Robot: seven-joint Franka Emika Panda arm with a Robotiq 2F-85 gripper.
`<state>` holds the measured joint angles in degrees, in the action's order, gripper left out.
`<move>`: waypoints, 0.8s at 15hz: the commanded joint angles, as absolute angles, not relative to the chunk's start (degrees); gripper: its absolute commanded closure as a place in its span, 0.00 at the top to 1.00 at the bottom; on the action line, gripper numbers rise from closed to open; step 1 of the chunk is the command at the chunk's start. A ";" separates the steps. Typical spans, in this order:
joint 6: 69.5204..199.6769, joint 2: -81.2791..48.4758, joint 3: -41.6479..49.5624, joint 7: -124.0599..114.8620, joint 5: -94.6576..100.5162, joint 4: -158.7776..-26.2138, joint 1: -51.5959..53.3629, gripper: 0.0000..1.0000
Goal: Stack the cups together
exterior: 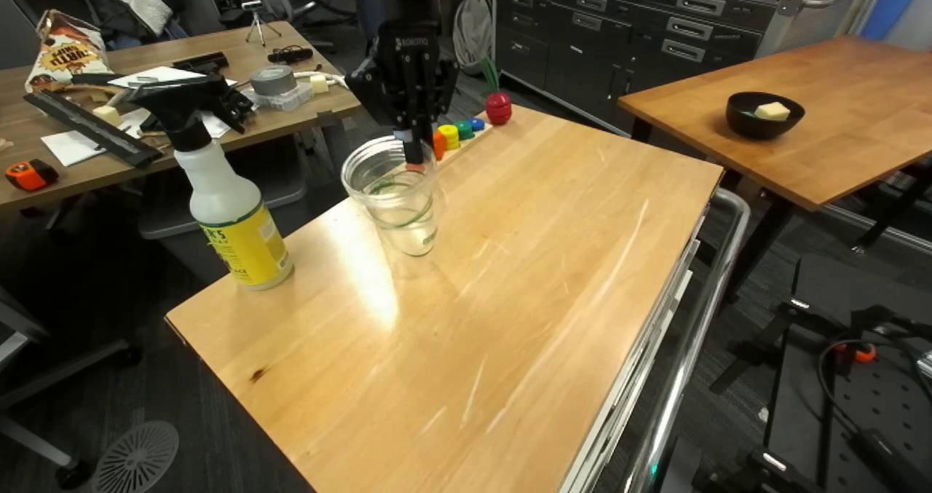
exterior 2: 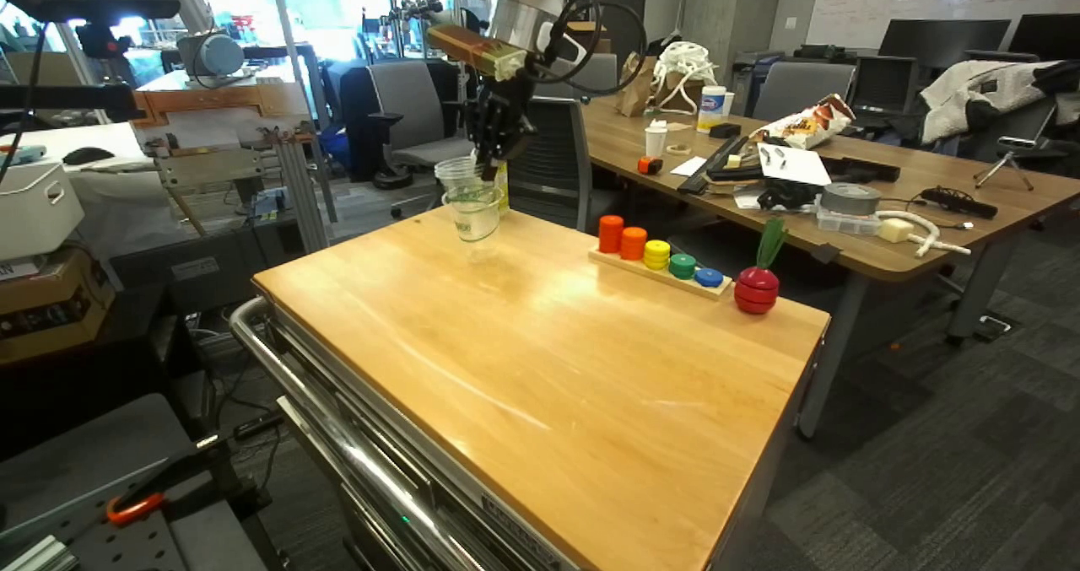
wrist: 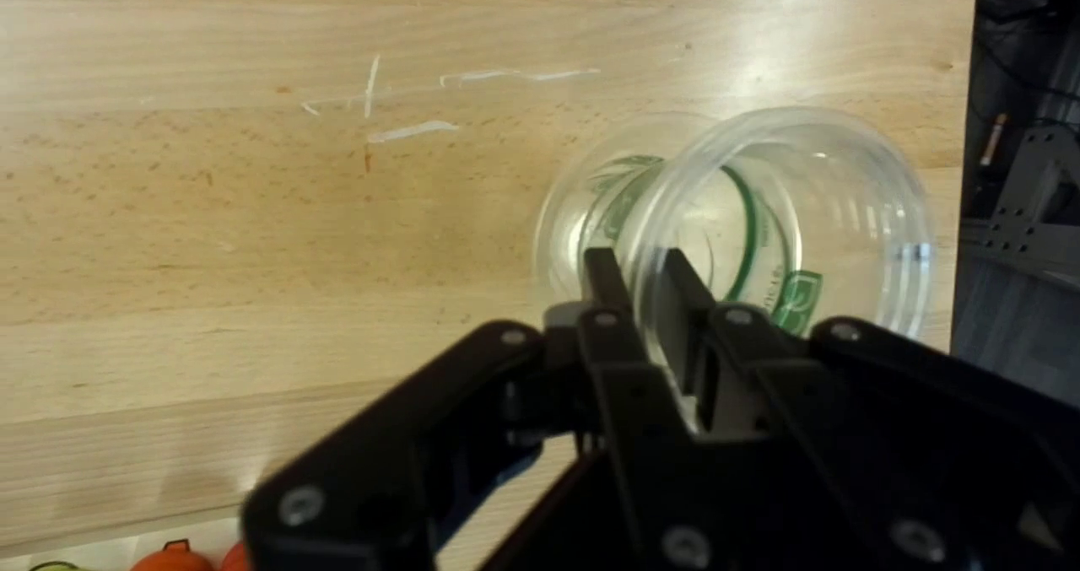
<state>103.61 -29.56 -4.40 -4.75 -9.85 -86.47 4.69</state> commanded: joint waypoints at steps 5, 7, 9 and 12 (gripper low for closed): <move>109.14 -27.54 -4.07 -4.74 -6.73 -90.46 5.77 0.80; 110.19 -26.91 -3.96 -4.91 -5.94 -91.12 6.02 0.95; 109.81 -25.66 -3.55 -5.96 -4.19 -91.85 6.47 1.00; 109.56 -21.84 -3.23 -6.74 -1.31 -93.83 6.61 1.00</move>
<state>108.51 -27.53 -4.30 -5.26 -3.96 -89.77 5.49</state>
